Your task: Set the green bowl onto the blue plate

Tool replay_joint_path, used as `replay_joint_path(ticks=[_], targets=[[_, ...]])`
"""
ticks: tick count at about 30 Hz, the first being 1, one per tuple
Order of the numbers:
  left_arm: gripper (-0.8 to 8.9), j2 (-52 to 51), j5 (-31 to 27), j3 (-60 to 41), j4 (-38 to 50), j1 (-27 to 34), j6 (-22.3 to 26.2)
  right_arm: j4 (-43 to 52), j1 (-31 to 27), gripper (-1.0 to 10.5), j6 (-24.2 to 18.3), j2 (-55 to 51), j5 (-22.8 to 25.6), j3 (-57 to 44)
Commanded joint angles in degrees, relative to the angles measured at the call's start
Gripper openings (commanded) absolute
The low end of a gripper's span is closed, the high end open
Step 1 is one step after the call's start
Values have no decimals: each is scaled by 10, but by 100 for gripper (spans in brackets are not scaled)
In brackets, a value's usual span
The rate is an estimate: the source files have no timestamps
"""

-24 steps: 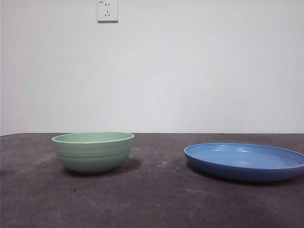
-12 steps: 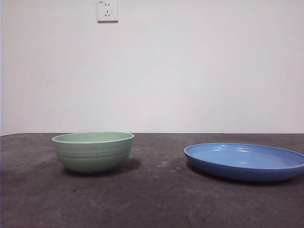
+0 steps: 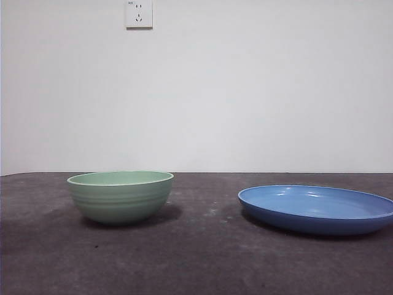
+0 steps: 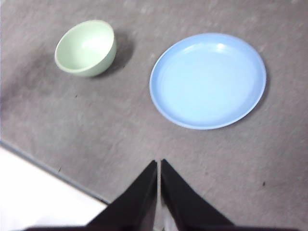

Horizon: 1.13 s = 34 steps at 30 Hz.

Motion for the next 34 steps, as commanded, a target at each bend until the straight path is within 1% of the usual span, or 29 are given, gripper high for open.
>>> replay_joint_path(ticks=[1,2,4,5,9,11,13,23,27,31,34], targets=[[11,3,2,11,2,-1,12,1,12,7,-9,2,-2,10],[12,3,2,11,2,-1,12,2,16,7,-9,2,-2,10],[61,3,2,11,2,-1,12,2,18,13,-8,2,-2,10],[98,3,2,11,2,-1,12,2,19,35,-7,2,-2,10],[309,3,2,11,1,-1,11,3,20,313,-3,2,-2,10],[369,3,2,11,1,-1,10,3,20,378,-2,2,-2,10],[415,3,2,11,0,-1,6,3,20,386,-1,2,-2,10],[415,3,2,11,0,-1,-5,3,20,386,1,2,-2,10],[415,10,1,11,2,-1,-17,3,20,386,1,2,-2,10],[415,41,-7,12,11,-2,-19,5,19,386,3,2,-2,10],[415,81,-8,13,38,-2,-21,6,19,385,3,2,1,10]])
